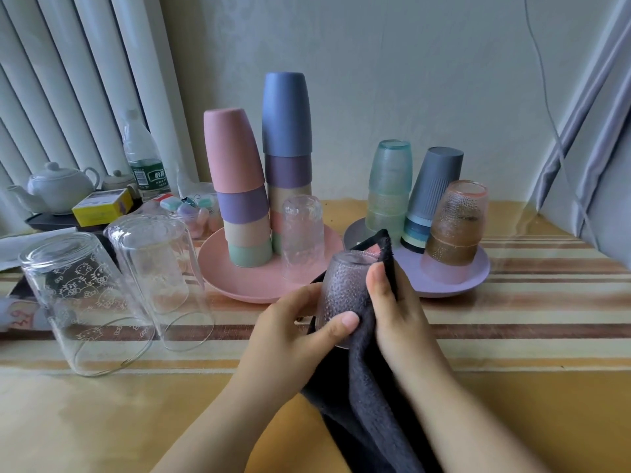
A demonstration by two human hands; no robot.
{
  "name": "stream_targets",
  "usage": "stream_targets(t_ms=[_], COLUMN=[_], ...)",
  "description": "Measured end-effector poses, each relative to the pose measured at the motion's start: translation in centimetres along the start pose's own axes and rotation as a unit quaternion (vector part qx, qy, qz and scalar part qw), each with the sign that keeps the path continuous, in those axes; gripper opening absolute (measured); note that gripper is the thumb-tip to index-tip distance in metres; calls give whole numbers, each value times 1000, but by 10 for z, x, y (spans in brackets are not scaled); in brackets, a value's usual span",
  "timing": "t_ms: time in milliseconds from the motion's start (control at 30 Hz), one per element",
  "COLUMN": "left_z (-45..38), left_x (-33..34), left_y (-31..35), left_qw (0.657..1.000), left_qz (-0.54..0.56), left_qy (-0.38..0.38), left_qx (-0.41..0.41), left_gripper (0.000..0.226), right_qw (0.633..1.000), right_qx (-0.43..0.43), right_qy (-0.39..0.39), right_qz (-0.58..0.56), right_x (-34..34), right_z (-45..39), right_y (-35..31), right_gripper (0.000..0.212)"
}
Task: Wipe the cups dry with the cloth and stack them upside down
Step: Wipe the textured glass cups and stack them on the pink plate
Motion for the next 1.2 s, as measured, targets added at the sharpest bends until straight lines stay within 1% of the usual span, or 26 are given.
stream_targets(t_ms=[100, 133, 167, 200, 233, 300, 333, 367, 400, 433, 467, 500, 533, 567, 600, 633, 667, 700, 733, 800, 867, 933, 967, 1100, 1200], left_z=[-1, 0, 0, 1, 1, 0, -2, -3, -4, -5, -5, -5, -5, -4, -3, -1, 0, 1, 2, 2, 0, -2, -2, 4, 6], left_x=[6, 9, 12, 13, 12, 10, 10, 10, 11, 12, 12, 10, 4, -4, -13, -18, -19, -15, -7, 8, 9, 7, 9, 24, 27], left_y=[-3, -4, -4, -4, -3, -4, -8, -12, -16, -19, -21, -22, -22, -22, -19, -15, -11, -7, -6, -6, -8, -8, -7, -2, -3], left_qw=[997, 994, 990, 986, 982, 973, 966, 956, 944, 938, 940, 951, 966, 978, 985, 987, 989, 992, 995, 997, 995, 993, 992, 982, 971], left_qz=[66, 94, 121, 147, 170, 215, 246, 281, 315, 333, 327, 293, 240, 182, 134, 99, 74, 59, 55, 71, 97, 118, 123, 129, 148], left_qy=[-49, -64, -74, -81, -82, -77, -74, -73, -71, -68, -60, -40, -5, 42, 85, 112, 120, 105, 75, 23, 11, -7, -28, -135, -186], left_qx=[-4, -7, -12, -15, -18, -29, -38, -48, -60, -73, -82, -88, -91, -87, -73, -55, -38, -27, -23, -21, -16, -14, -14, -25, -32], left_gripper=[55, 55, 55, 53, 49, 47, 53, 59, 60, 56, 51, 45, 40, 37, 34, 31, 29, 29, 38, 59, 66, 66, 67, 59, 53], right_qw=[999, 999, 998, 996, 990, 966, 956, 950, 948, 950, 958, 969, 981, 990, 995, 997, 998, 998, 998, 998, 997, 998, 997, 993, 986], right_qx=[21, 24, 34, 55, 89, 156, 174, 182, 184, 182, 172, 149, 119, 87, 65, 53, 42, 37, 31, 29, 32, 34, 41, 95, 146], right_qy=[-3, -4, -8, -15, -27, -62, -83, -89, -87, -82, -68, -52, -36, -16, 6, 25, 36, 40, 42, 54, 59, 57, 55, 62, 52], right_qz=[-28, -38, -50, -71, -107, -195, -223, -237, -243, -239, -220, -190, -150, -107, -71, -54, -44, -38, -35, -27, -23, -21, -21, -45, -65], right_x=[-1, -1, 0, 1, 5, 15, 22, 24, 24, 24, 21, 17, 13, 8, 3, 0, 0, -1, -2, -4, -6, -7, -8, -19, -15], right_z=[-2, -2, -3, -3, -1, 3, 6, 8, 8, 8, 6, 4, 2, 0, -1, 0, 3, 3, 4, 4, 4, 2, 1, -5, -1], right_y=[3, 4, 7, 13, 20, 31, 33, 35, 35, 35, 36, 33, 27, 20, 14, 7, 1, -1, 0, 2, 5, 2, 2, 7, 14], right_gripper=[35, 45, 61, 77, 88, 98, 100, 101, 101, 100, 97, 91, 79, 61, 39, 23, 17, 16, 16, 24, 28, 27, 29, 47, 41])
Point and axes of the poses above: each hand's wrist, its own z-axis away from the middle knuckle, its own x-axis out of the palm, y = z × x, the point moved 10 cm from there along -z, towards the middle knuckle, and after that the axes turned 14 degrees about -z, right-handed, at the moved point
